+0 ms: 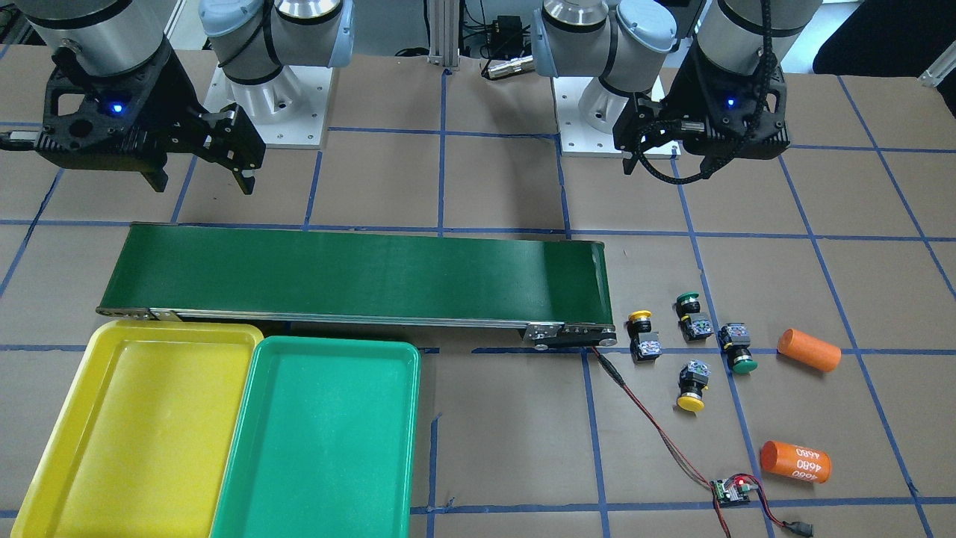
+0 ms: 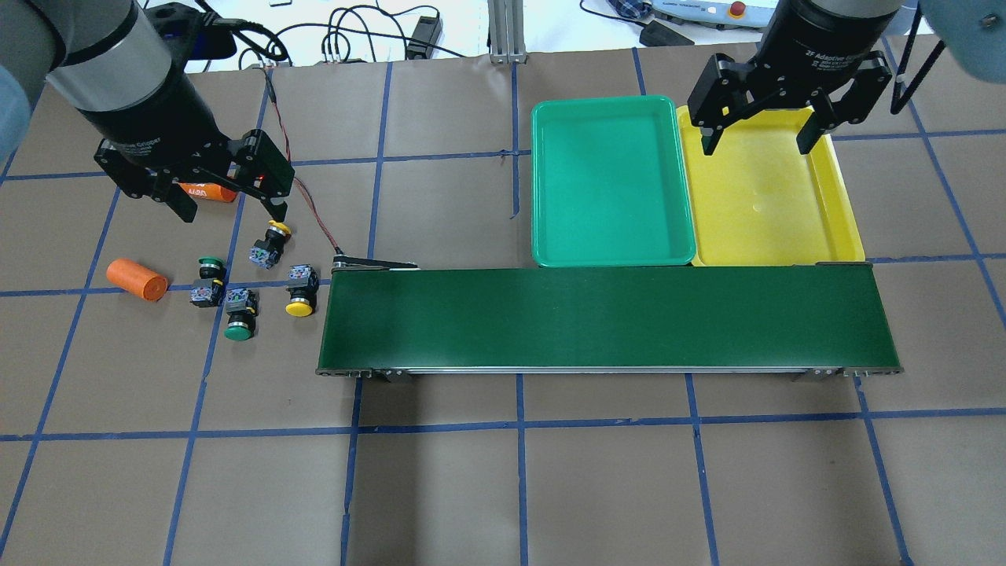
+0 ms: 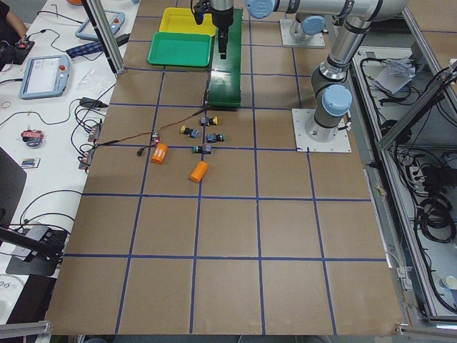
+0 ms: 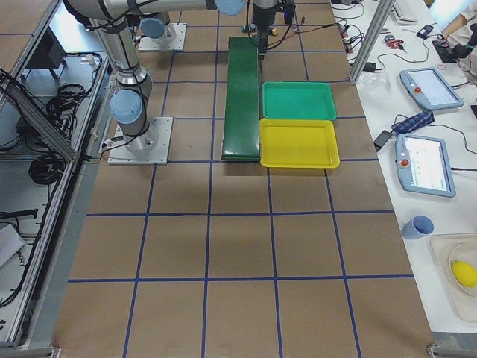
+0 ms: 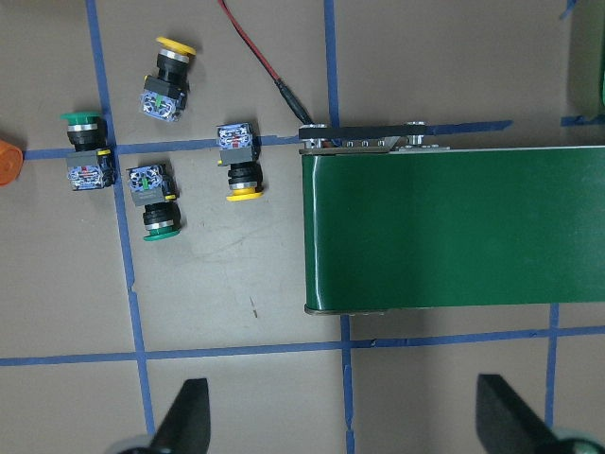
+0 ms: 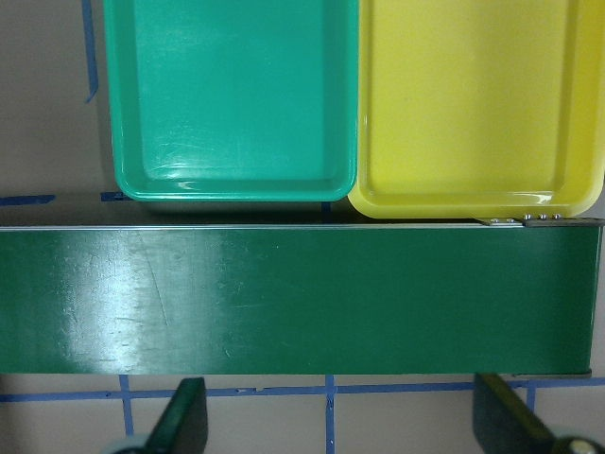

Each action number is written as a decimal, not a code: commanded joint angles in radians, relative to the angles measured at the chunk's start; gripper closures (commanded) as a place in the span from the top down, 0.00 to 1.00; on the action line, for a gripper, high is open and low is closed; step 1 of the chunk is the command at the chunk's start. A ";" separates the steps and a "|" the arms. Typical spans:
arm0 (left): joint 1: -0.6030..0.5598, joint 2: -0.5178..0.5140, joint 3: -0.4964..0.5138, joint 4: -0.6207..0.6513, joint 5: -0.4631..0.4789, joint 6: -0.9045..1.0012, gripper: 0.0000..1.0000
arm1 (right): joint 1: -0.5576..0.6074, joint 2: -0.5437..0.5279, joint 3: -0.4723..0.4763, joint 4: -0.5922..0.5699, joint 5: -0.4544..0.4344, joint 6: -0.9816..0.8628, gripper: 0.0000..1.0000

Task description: Sort buttons by color to trays

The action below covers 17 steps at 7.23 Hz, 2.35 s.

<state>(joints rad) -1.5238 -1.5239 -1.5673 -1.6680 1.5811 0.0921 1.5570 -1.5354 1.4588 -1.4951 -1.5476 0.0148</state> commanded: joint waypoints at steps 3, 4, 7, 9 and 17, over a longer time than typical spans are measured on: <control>0.001 -0.002 0.000 0.001 0.003 0.009 1.00 | 0.002 -0.003 0.003 -0.005 0.003 0.004 1.00; 0.019 -0.008 0.000 0.001 0.007 0.012 1.00 | 0.002 -0.003 0.003 -0.005 0.003 0.002 1.00; 0.244 -0.050 -0.037 0.057 0.010 0.216 1.00 | -0.002 0.000 0.005 -0.002 0.003 -0.007 1.00; 0.342 -0.106 -0.109 0.210 0.011 0.390 1.00 | 0.000 -0.003 0.005 0.006 0.000 -0.009 1.00; 0.536 -0.396 -0.217 0.660 0.040 0.944 1.00 | 0.002 -0.003 0.005 0.002 0.006 -0.021 1.00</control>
<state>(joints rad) -1.0124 -1.8718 -1.7837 -1.0600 1.6185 0.9702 1.5585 -1.5385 1.4634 -1.4937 -1.5417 -0.0073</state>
